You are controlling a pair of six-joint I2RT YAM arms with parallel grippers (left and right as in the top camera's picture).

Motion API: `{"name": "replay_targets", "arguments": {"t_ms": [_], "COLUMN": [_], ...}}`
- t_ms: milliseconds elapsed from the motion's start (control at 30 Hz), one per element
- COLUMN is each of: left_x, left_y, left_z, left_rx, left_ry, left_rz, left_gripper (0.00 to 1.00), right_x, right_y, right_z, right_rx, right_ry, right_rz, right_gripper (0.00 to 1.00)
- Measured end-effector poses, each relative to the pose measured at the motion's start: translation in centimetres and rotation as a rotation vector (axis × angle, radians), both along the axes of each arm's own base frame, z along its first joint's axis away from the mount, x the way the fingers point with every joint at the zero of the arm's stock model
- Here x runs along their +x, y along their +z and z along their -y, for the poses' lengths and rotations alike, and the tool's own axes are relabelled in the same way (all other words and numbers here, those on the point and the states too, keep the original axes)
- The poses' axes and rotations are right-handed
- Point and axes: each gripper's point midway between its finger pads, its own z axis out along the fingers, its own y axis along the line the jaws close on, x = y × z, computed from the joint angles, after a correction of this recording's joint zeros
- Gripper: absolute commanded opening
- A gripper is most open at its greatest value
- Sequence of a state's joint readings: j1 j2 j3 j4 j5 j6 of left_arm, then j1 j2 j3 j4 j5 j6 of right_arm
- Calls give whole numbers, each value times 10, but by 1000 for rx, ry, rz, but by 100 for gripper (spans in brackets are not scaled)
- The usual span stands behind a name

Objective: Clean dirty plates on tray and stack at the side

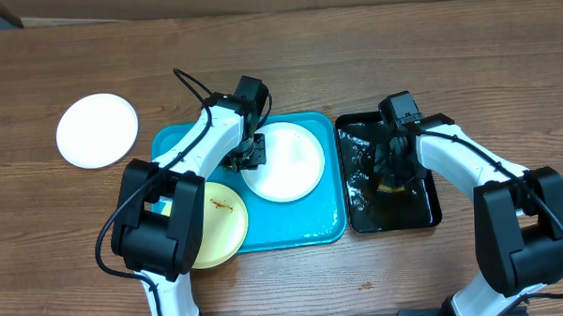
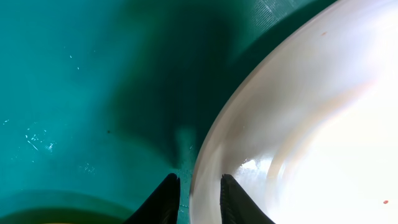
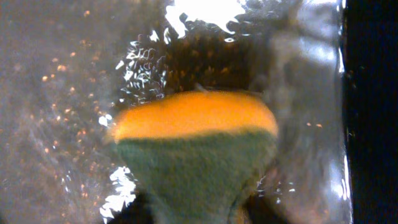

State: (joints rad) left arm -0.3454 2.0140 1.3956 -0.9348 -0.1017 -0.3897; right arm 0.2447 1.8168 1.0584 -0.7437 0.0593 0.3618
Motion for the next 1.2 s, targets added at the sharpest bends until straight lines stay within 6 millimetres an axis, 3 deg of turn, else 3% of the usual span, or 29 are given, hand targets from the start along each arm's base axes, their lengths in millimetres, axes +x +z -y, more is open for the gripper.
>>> {"name": "replay_targets", "arguments": {"t_ms": [33, 67, 100, 233, 300, 400, 467, 567, 600, 700, 900, 1033, 1100, 1200], "left_x": [0, 0, 0, 1, 1, 1, 1, 1, 1, 1, 1, 1, 1, 1], "left_y": [0, 0, 0, 0, 0, 0, 0, 0, 0, 0, 0, 0, 0, 0], "left_z": [0, 0, 0, 0, 0, 0, 0, 0, 0, 0, 0, 0, 0, 0], "left_rx": [0, 0, 0, -1, -1, -1, -1, -1, -1, -1, -1, -1, -1, -1], "left_ry": [0, 0, 0, 0, 0, 0, 0, 0, 0, 0, 0, 0, 0, 0], "left_rz": [0, 1, 1, 2, 3, 3, 3, 4, 3, 3, 3, 3, 4, 3], "left_gripper": [24, 24, 25, 25, 25, 25, 25, 26, 26, 26, 26, 26, 26, 26], "right_x": [1, 1, 2, -4, -9, -1, 8, 16, 16, 14, 18, 21, 20, 18], "right_y": [0, 0, 0, 4, 9, 24, 34, 48, 51, 53, 47, 30, 18, 3], "right_z": [-1, -2, -2, -5, -6, -13, -22, -36, -38, -39, -28, -25, -23, -18], "right_rx": [5, 8, 11, 27, 35, 66, 111, 179, 190, 196, 139, 128, 119, 103], "right_ry": [-4, -1, 0, 2, 2, 1, 12, 28, 26, 17, -5, -16, -23, -32], "right_rz": [2, 5, 9, -30, -69, -67, -51, -38, -40, -55, -28, 11, 30, 59], "right_gripper": [13, 44, 48, 49, 41, 24, 25, 58, 64, 70, 70, 64, 57, 37]}}
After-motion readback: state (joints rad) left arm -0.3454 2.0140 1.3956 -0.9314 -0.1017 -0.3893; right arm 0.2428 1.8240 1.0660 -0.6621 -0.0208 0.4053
